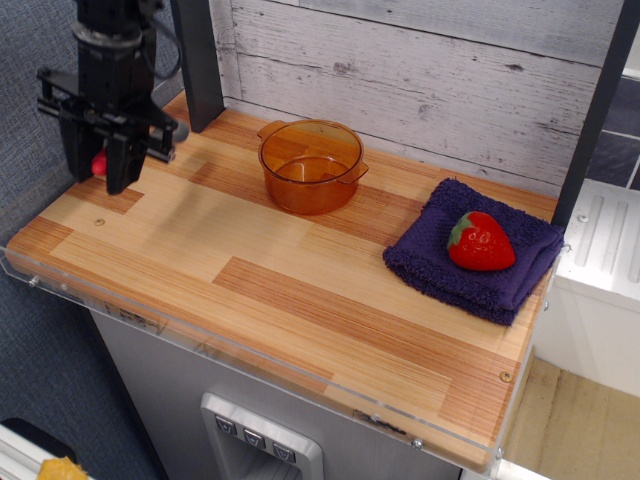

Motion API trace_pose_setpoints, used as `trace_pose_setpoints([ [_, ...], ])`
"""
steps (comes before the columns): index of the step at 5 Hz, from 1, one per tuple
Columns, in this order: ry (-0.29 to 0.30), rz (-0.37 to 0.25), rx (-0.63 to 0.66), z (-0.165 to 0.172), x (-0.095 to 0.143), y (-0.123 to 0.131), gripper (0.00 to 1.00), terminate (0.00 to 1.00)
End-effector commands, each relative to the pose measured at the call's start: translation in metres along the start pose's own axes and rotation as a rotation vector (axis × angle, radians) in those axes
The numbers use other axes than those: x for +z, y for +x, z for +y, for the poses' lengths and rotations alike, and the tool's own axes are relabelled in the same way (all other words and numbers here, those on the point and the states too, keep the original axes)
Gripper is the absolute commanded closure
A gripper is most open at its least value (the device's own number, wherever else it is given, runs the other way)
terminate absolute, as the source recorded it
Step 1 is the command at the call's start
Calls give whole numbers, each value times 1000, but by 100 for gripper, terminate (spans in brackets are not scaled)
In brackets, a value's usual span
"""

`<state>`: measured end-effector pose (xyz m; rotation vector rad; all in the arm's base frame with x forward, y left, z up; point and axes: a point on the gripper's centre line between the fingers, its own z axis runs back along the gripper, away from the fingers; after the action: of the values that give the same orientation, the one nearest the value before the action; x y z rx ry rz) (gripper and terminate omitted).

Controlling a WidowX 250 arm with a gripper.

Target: Move the handle of the red spoon into the corner opposite the strawberry.

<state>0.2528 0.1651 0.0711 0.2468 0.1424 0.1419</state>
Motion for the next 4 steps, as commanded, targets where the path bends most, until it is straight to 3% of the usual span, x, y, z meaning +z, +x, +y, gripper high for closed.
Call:
trace_pose_setpoints([
  [1,-81,-93,14,19,-16,-7,100,0],
  [2,-54,-65,4,16,-26,-7,100,0],
  [4,-104,-6,16,19,-51,-14,100,0],
])
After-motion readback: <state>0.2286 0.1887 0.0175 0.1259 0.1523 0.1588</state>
